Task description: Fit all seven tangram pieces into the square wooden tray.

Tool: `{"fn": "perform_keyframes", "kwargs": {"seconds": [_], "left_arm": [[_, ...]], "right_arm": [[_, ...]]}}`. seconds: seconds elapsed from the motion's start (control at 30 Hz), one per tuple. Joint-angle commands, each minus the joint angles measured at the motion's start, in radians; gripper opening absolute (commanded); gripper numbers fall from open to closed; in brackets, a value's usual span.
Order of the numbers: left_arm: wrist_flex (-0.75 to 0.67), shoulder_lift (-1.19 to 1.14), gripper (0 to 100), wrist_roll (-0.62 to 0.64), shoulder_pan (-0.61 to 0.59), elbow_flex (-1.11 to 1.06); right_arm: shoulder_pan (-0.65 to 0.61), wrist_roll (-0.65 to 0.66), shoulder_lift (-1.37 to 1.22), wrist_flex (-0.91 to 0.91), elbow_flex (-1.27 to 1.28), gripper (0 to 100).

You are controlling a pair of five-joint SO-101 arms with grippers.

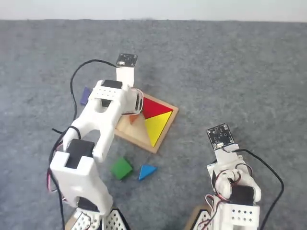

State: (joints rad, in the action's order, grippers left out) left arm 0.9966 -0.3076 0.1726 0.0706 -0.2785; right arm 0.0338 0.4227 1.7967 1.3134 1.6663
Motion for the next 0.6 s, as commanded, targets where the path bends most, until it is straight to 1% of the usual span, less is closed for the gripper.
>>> {"fn": "perform_keyframes", "kwargs": {"seconds": [0.0,0.07,0.13,0.27,0.33,0.4,0.57], "left_arm": [[-0.023,0.005,18,0.055,0.009,0.044],[-0.023,-0.012,17,0.055,0.006,0.044],[-0.018,-0.048,13,0.034,0.015,0.056],[0.083,-0.103,8,0.021,0.025,0.137],[0.101,-0.115,5,0.018,0.029,0.142],[0.118,-0.117,1,-0.015,0.031,0.140],[0.138,-0.049,1,-0.048,0.031,0.104]], "right_arm": [[-0.004,0.008,0.016,0.002,0.017,0.8],[-0.004,0.008,0.016,0.002,0.017,0.8],[-0.004,0.008,0.016,0.002,0.017,0.8],[-0.004,0.008,0.016,0.002,0.017,0.8],[-0.004,0.008,0.016,0.002,0.017,0.8],[-0.004,0.008,0.016,0.002,0.017,0.8],[-0.004,0.008,0.016,0.002,0.017,0.8]]}}
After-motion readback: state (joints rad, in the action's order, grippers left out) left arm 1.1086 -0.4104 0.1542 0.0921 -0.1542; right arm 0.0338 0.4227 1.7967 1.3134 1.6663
